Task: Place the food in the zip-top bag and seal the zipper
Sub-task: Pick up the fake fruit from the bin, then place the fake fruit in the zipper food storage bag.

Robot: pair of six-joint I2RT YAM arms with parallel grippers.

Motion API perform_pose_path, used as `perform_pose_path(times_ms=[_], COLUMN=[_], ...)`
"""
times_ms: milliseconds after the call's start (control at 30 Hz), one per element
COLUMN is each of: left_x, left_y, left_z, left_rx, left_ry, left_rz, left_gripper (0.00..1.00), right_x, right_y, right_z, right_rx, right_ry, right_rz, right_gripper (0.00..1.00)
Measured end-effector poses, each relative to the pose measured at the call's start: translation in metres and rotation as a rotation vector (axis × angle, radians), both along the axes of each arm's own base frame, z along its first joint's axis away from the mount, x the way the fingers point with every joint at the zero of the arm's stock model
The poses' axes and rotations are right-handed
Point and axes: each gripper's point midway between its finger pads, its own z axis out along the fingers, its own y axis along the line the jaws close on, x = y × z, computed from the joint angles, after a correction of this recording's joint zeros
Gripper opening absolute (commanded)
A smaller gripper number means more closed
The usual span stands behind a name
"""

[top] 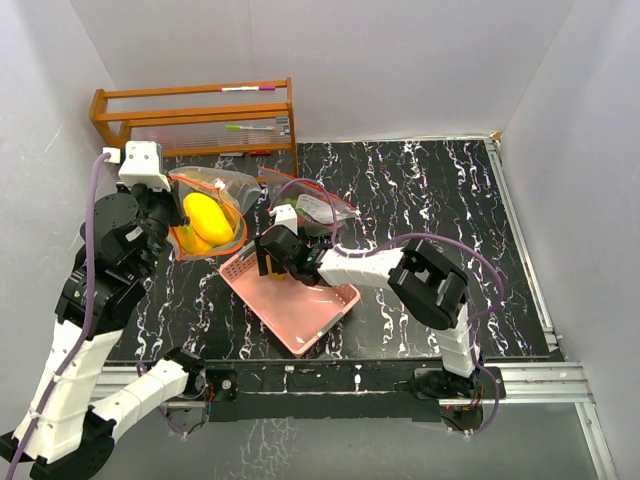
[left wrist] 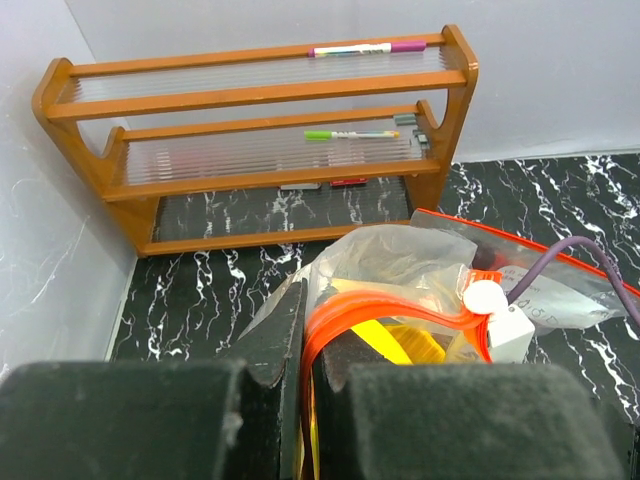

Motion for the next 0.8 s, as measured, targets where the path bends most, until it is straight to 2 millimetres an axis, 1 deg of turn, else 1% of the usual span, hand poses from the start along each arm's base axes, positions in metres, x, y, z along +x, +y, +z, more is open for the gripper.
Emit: perform_pose_path(times_ms=[100,200,300,400,500,567,600,667,700,733,767,800], left_x=[0.001,0.000,-0.001,-0.001,0.001,0.002,0.002,0.003,0.003,0.003,0.003,0.002], left_y=[-0.001,-0.002,-0.001,-0.002,-0.003,-0.006,-0.008,-0.014,-0.018,-0.023,-0.028,-0.034], left_z=[-0.002,-0.002,-0.001,-0.001,-0.002,-0.003,-0.003,-0.002,-0.002,-0.001,-0.001,-0.002], left_rx=[0.003,0.004,0.004,0.005,0.006,0.003,-0.001,-0.014,-0.025,-0.038,-0.054,-0.072], left_ry=[0.005,0.005,0.002,0.002,0.006,0.012,0.015,0.020,0.022,0.025,0.030,0.036], left_rz=[-0.002,-0.006,-0.007,-0.008,-0.013,-0.024,-0.035,-0.062,-0.079,-0.100,-0.124,-0.150], left_gripper=[0.00,0.00,0.00,0.00,0.00,0.00,0.00,0.00,0.00,0.00,0.00,0.00], right_x=[-0.001,-0.002,-0.002,-0.002,-0.007,-0.015,-0.022,-0.035,-0.042,-0.050,-0.054,-0.061], right_y=[0.000,0.000,0.000,-0.002,-0.011,-0.023,-0.030,-0.046,-0.053,-0.061,-0.061,-0.064], right_z=[-0.007,-0.010,-0.011,-0.011,-0.008,-0.003,0.001,0.020,0.034,0.060,0.068,0.090], right_rx=[-0.010,-0.018,-0.018,-0.023,-0.033,-0.041,-0.042,-0.031,-0.015,0.030,0.043,0.086], right_ry=[0.009,0.014,0.014,0.008,0.007,0.011,0.013,0.004,-0.007,-0.035,-0.045,-0.071], right_rz=[0.003,0.008,0.008,0.014,0.018,0.021,0.025,0.033,0.037,0.044,0.050,0.058], right_gripper=[0.61,0.42,0.27,0.19,0.17,0.17,0.17,0.17,0.17,0.17,0.17,0.17])
